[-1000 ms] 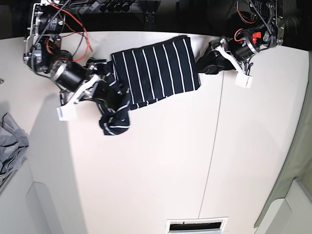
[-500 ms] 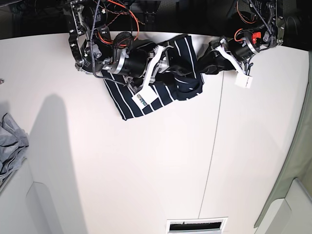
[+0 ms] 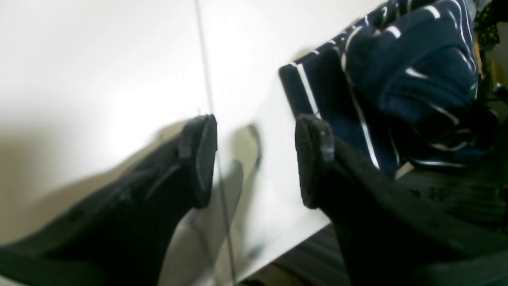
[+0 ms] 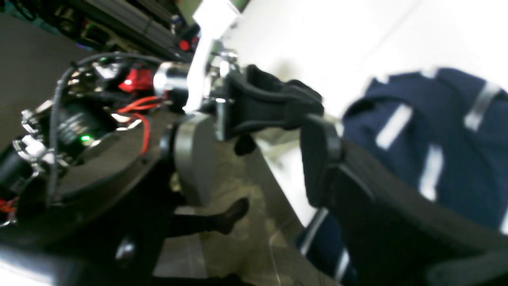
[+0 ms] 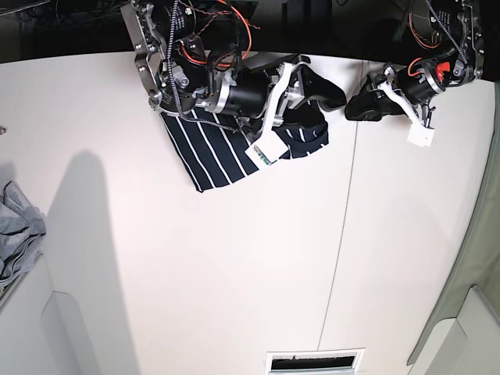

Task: Layout the t-shirt on the table in an organized manner, then fold the t-shirt properly
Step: 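Grasp the other band end with the right gripper and fold it over, then grasp the folded bundle edges with both grippers, then fold the bundle over with both grippers and press it flat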

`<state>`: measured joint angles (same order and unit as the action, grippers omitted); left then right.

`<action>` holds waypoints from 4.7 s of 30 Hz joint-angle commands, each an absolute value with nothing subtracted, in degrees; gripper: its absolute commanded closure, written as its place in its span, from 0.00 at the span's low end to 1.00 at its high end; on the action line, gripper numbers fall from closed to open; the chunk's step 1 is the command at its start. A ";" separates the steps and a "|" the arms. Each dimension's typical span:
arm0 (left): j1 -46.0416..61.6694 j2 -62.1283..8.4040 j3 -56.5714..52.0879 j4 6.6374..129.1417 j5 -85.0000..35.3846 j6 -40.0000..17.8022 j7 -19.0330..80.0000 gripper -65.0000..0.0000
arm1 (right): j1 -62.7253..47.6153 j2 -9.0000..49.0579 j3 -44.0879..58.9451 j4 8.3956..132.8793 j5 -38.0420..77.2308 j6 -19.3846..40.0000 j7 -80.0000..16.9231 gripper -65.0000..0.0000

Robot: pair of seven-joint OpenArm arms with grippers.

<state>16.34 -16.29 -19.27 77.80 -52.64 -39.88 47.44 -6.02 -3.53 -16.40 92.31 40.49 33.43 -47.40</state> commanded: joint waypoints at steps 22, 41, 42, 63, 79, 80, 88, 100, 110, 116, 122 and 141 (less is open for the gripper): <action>16.23 -21.89 -28.10 88.88 -58.57 -40.00 51.70 0.47 | -5.61 -3.95 -26.74 93.36 35.75 34.28 -46.54 0.47; 20.99 -24.29 -30.02 97.73 -62.37 -40.00 54.46 0.92 | 0.10 -4.01 -25.30 93.89 30.13 33.61 -43.09 0.97; 21.69 -24.29 -30.02 100.44 -62.37 -40.00 54.46 0.92 | 1.19 -3.99 -23.73 93.89 28.86 33.58 -42.87 1.00; 23.83 -15.77 -1.15 115.39 -55.53 -40.00 51.24 1.00 | 16.47 -3.44 5.26 72.29 22.50 31.38 -32.82 1.00; 23.83 -8.91 4.29 104.09 -36.49 -40.00 47.79 1.00 | 16.64 -3.51 5.23 66.63 22.44 31.75 -31.44 1.00; 23.88 -9.34 3.97 103.88 -36.60 -40.00 47.79 1.00 | 16.64 -3.51 5.23 66.63 22.41 31.75 -31.44 1.00; 23.97 -13.34 1.32 103.92 -37.93 -40.00 47.81 1.00 | 16.36 -3.46 5.23 66.63 21.23 31.75 -31.44 1.00; 24.01 -13.39 -6.61 103.94 -41.04 -40.00 47.83 1.00 | 16.36 -3.51 5.23 66.63 20.97 31.73 -31.00 1.00; 26.87 -13.32 -7.18 114.69 -51.68 -40.00 50.41 1.00 | 16.80 -3.51 5.21 66.63 19.70 31.75 -27.94 1.00; 26.65 -13.32 -0.03 112.12 -48.38 -40.00 48.51 1.00 | 16.82 -3.51 1.96 66.63 19.66 31.94 -27.57 1.00; 26.11 -12.88 4.23 104.25 -40.18 -40.00 39.18 1.00 | 16.62 -3.49 -7.60 66.59 13.63 31.94 -26.94 1.00; 6.57 -13.37 4.16 79.92 -30.79 -37.91 40.05 1.00 | 15.94 4.32 -13.89 66.52 10.87 31.90 -30.83 1.00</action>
